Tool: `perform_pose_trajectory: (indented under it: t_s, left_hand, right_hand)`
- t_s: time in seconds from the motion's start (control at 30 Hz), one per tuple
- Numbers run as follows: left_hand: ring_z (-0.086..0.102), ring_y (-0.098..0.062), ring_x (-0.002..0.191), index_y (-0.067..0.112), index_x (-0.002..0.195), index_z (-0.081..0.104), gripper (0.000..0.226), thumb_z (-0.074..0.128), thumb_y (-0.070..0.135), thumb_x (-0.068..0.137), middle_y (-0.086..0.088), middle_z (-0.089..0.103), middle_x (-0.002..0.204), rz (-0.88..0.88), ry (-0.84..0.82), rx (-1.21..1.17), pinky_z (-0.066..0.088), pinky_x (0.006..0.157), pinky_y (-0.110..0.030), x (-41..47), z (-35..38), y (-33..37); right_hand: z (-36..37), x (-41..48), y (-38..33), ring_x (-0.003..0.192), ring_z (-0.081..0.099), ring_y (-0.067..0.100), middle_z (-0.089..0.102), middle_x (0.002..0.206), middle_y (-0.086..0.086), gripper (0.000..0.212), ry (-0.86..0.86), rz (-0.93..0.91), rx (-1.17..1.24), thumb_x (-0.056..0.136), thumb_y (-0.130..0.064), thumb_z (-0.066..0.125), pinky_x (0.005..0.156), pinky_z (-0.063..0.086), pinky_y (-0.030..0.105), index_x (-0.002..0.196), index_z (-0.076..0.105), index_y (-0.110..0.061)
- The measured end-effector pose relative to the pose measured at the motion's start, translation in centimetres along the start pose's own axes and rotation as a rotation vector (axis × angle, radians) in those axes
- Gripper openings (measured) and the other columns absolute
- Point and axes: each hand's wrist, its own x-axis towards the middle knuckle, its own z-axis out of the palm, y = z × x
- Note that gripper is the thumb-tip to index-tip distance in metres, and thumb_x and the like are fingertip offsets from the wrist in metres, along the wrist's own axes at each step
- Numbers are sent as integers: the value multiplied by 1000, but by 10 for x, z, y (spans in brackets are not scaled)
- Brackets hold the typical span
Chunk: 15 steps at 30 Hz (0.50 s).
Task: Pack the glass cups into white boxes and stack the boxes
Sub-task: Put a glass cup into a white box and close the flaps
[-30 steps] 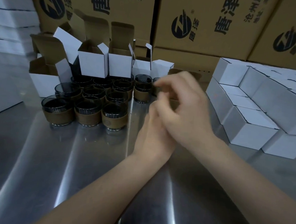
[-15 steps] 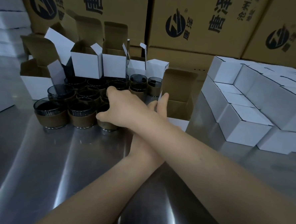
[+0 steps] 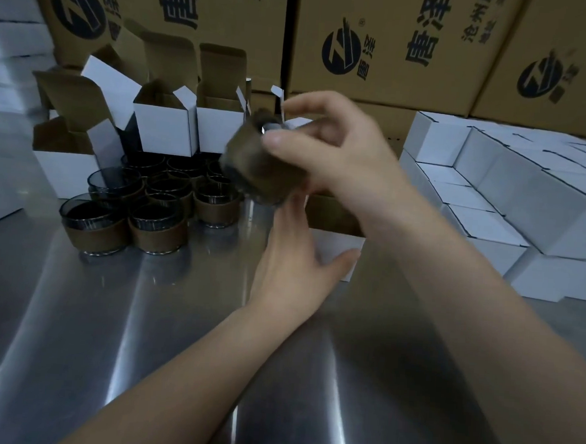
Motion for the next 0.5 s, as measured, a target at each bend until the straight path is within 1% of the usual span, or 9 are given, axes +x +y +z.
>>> perform_pose_trajectory:
  t_s: [0.07, 0.1, 0.17, 0.23, 0.27, 0.33, 0.43, 0.47, 0.5]
  left_hand:
    - [36, -4, 133, 31, 143, 21, 93, 84, 37, 74, 6, 36, 145, -23, -2, -19, 34, 108, -25, 0, -1, -3]
    - [34, -5, 135, 31, 145, 20, 99, 86, 36, 72, 6, 34, 147, -58, -15, -60, 33, 110, -26, 1, -1, -5]
    - [29, -8, 141, 28, 150, 14, 111, 87, 36, 68, 4, 29, 151, -107, -58, -131, 30, 118, -35, 5, -2, -7]
    - [25, -12, 145, 26, 152, 9, 116, 85, 39, 64, 0, 25, 156, -135, -90, -165, 28, 120, -41, 9, -5, -8]
    - [24, -13, 146, 27, 152, 8, 118, 85, 38, 64, -1, 24, 157, -141, -101, -180, 28, 120, -43, 12, -7, -10]
    - [23, -15, 147, 31, 152, 5, 119, 89, 35, 67, -1, 24, 158, -159, -136, -202, 28, 119, -45, 15, -9, -14]
    - [28, -13, 145, 38, 150, 4, 116, 88, 31, 70, 0, 29, 156, -169, -175, -217, 31, 119, -42, 15, -11, -18]
    - [30, -9, 144, 37, 150, 5, 116, 88, 29, 70, 3, 32, 154, -164, -187, -223, 32, 118, -38, 16, -11, -21]
    - [32, -1, 141, 36, 151, 6, 115, 88, 26, 71, 9, 35, 151, -154, -198, -225, 34, 116, -28, 16, -10, -21]
  right_hand:
    - [-20, -3, 6, 90, 70, 12, 70, 99, 1, 43, 26, -7, 56, 78, -37, 71, 67, 56, 28, 116, 57, -25]
    - [-28, -5, 10, 91, 70, 13, 71, 98, 0, 43, 43, -12, 68, 78, -37, 70, 68, 55, 29, 117, 56, -24]
    - [-41, -8, 18, 90, 69, 12, 71, 93, -3, 42, 79, -31, 62, 77, -37, 70, 67, 53, 29, 115, 56, -24]
    - [-50, -12, 26, 86, 67, 10, 70, 89, -6, 44, 107, -61, 27, 73, -39, 73, 67, 52, 24, 112, 57, -26]
    - [-54, -14, 30, 86, 66, 10, 70, 90, -8, 45, 111, -79, 6, 72, -40, 74, 69, 53, 23, 112, 58, -27]
    - [-60, -18, 39, 89, 64, 14, 67, 94, -9, 46, 97, -106, -35, 72, -39, 75, 77, 55, 26, 112, 57, -28]
    - [-62, -22, 50, 91, 62, 17, 65, 97, -9, 40, 44, -121, -41, 79, -30, 72, 84, 55, 32, 114, 54, -25]
    - [-62, -23, 52, 91, 61, 17, 64, 96, -11, 39, 32, -126, -39, 80, -28, 71, 85, 53, 34, 115, 53, -24]
    - [-62, -24, 53, 93, 60, 15, 63, 97, -13, 38, 23, -137, -39, 81, -26, 69, 85, 53, 33, 115, 52, -23]
